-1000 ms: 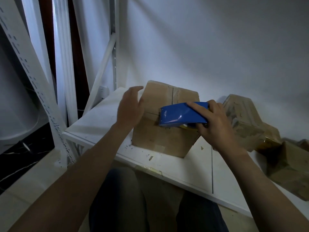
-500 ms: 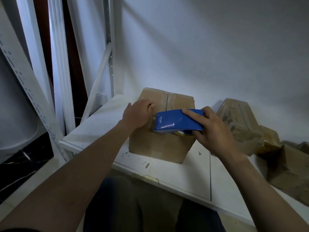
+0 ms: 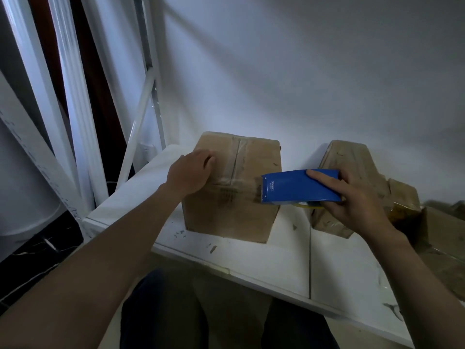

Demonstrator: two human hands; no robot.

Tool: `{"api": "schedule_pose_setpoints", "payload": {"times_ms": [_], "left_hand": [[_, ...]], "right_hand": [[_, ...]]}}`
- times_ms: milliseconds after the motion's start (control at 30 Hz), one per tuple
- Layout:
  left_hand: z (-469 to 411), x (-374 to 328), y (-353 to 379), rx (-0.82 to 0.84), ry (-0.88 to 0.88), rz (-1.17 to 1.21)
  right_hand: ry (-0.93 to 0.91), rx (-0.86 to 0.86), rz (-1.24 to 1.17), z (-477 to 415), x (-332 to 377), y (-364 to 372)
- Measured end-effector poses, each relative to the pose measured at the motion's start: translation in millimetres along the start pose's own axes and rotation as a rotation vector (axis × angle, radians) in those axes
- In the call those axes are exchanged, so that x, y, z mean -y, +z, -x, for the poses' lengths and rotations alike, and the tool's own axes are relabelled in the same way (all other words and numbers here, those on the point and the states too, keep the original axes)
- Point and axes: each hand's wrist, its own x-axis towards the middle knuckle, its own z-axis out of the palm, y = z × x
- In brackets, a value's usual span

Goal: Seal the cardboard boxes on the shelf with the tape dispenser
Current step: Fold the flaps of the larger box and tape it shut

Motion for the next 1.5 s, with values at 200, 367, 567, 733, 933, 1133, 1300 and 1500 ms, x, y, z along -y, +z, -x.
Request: {"api": "schedule_pose_setpoints", "payload": {"times_ms": [200,367,567,733,933,1133,1300,1500], "left_hand": [[-1.2,-1.9,-0.9,-0.029,0.026,-0.073],[-5.8,-30.8,4.7,-0.006,0.014,-0.013],[-2.3,-77.3,26.2,-0.13,0.119,-0.008],[-6.5,-102.7,40.3,-0.127,0.175,0.001],[-7.6,-84.7,45.0,-0.107,0.156,0.014],[-12.4,-82.7,43.8,-0.077,0.145,0.04],[-12.4,-82.5,43.3,-0.081,0.172,0.052],[-11.8,-81.2,40.1,-0.058,0.156,0.044]], "right_hand": [[0.039,-0.054,-0.049,4.8,-7.6,16.5],[0.061,-0.11,-0.084,12.9,-14.1,23.4],[0.051,-0.146,-0.11,17.8,-17.7,31.1],[0.053,-0.147,-0.124,20.7,-24.0,34.2],[0.022,-0.173,-0.148,21.1,-19.5,38.2],[-0.003,-0.173,-0.114,22.6,-26.0,29.2],[0.036,-0.196,-0.113,39.9,-49.8,8.5],[0.062,-0.16,-0.075,49.8,-64.6,15.8]]}}
